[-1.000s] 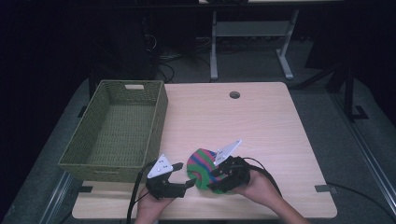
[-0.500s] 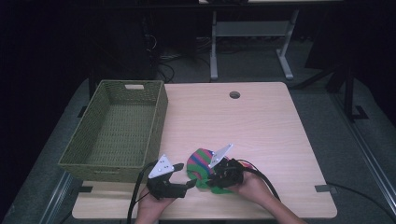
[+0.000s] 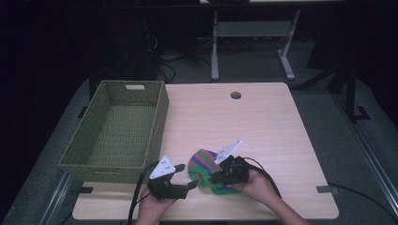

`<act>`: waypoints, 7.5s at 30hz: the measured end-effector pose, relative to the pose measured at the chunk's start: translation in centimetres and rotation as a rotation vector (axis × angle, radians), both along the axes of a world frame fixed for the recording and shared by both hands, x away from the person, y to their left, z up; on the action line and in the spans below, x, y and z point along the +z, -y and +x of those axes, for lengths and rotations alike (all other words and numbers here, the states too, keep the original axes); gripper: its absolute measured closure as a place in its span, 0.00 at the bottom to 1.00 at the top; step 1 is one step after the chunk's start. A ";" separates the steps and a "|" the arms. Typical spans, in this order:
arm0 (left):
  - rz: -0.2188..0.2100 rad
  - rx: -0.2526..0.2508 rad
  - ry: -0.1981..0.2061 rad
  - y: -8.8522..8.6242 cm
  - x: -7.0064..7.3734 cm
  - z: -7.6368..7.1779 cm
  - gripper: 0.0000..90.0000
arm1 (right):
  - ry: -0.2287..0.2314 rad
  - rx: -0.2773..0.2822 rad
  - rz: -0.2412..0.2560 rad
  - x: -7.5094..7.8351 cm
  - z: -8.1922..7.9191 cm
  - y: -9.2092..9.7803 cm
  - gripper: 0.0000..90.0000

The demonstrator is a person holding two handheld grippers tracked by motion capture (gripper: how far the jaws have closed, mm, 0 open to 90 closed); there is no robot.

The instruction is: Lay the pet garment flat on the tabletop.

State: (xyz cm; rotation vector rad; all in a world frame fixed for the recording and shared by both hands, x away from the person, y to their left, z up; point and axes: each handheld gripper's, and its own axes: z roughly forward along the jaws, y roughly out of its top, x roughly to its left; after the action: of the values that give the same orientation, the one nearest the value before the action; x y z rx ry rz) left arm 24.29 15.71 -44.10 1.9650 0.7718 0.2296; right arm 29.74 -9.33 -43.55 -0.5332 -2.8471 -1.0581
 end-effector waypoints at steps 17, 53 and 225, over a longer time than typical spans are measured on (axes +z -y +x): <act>-0.017 0.006 0.002 -0.3 0.1 0.1 0.26 | 0.017 -0.061 0.082 3.4 0.4 1.9 0.94; -0.023 0.006 -0.008 1.5 0.4 1.2 0.27 | 0.100 -0.093 0.218 9.8 -0.1 5.8 0.94; 0.198 0.076 -0.152 7.1 0.2 11.5 0.50 | -0.061 -0.401 0.174 -0.3 9.2 13.5 0.44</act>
State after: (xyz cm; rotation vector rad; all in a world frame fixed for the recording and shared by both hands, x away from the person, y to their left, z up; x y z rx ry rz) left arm 35.76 8.57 -43.94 2.1604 0.9544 0.2106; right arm 38.93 -22.80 -43.84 -1.1291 -2.6205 -1.2999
